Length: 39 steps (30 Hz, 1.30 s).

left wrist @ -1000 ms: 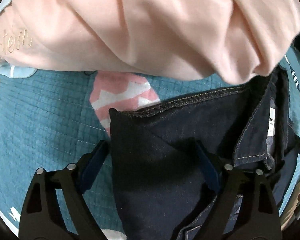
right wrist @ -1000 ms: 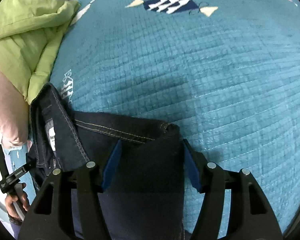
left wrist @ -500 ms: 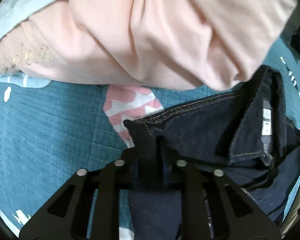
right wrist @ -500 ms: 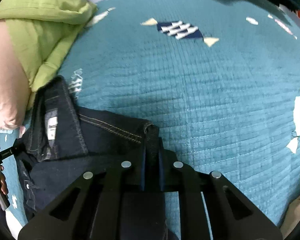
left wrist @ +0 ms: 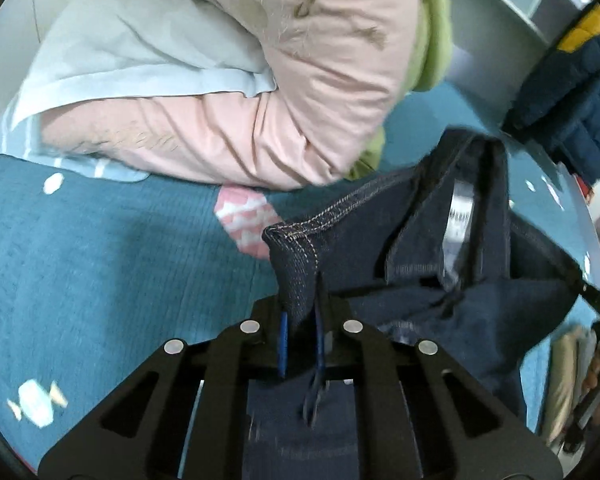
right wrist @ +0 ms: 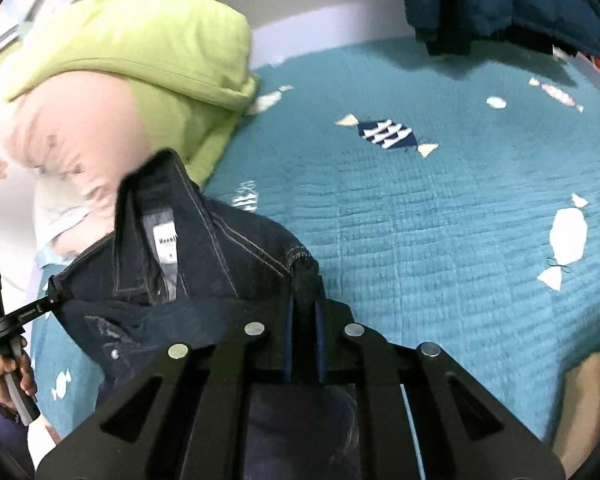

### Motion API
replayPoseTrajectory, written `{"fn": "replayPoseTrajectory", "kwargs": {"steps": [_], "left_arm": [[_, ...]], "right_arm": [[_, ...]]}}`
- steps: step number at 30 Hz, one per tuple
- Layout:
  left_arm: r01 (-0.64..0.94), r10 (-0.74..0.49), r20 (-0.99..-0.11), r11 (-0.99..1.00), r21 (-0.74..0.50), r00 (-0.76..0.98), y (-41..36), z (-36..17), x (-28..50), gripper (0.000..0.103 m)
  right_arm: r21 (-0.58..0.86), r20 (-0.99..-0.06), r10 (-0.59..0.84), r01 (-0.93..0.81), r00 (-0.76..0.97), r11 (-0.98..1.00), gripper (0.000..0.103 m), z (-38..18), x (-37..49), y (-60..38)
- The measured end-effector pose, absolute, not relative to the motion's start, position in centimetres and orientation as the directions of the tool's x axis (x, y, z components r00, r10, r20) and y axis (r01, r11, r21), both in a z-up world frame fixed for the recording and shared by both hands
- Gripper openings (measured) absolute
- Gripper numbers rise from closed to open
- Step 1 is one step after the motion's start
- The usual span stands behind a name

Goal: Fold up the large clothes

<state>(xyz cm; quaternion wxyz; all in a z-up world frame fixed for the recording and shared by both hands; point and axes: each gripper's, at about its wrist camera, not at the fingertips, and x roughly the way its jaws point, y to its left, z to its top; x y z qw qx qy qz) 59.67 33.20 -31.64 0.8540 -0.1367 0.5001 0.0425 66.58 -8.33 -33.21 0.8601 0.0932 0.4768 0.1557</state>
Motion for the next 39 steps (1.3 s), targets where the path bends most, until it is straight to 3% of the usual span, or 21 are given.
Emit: {"fn": "replayPoseTrajectory", "kwargs": {"steps": [11,18,24,26,31,34,39], "left_arm": [[-0.177,-0.146,-0.858,0.948,-0.263,0.493,28.6,-29.4,40.4,0.009],[-0.226,-0.182,-0.904,0.932,-0.284,0.387,27.3,-34.9,29.7,0.011],[-0.238,-0.163,-0.939,0.941,-0.24,0.302,26.0,-39.4,26.7,0.013],[-0.258,-0.157,-0.932,0.934,-0.248,0.327,26.1,-38.9,26.1,0.017],[-0.298,-0.105,-0.939,0.932,-0.208,0.327,27.2,-37.5,24.3,0.065],[-0.31,-0.086,-0.926,0.928,-0.21,0.368,28.3,-35.4,22.5,0.078],[-0.319,-0.11,-0.872,0.903,-0.288,0.476,28.1,-31.7,22.7,0.08]], "right_arm": [[0.343,-0.78,0.412,-0.229,0.471,0.911,0.008,-29.1,51.6,-12.7],[0.329,-0.859,0.374,-0.184,0.35,0.926,0.008,-33.9,41.9,-16.1],[0.304,-0.932,0.319,-0.111,0.17,0.946,0.006,-41.3,37.5,-17.0],[0.23,-0.956,0.248,-0.127,0.155,0.965,0.007,-42.5,36.4,-16.7],[0.298,-0.937,0.308,-0.082,0.165,0.951,0.01,-41.4,35.2,-18.3],[0.349,-0.909,0.356,-0.073,0.215,0.934,0.01,-39.3,34.9,-18.9],[0.429,-0.871,0.421,-0.028,0.254,0.903,0.01,-38.7,36.6,-18.0]]}}
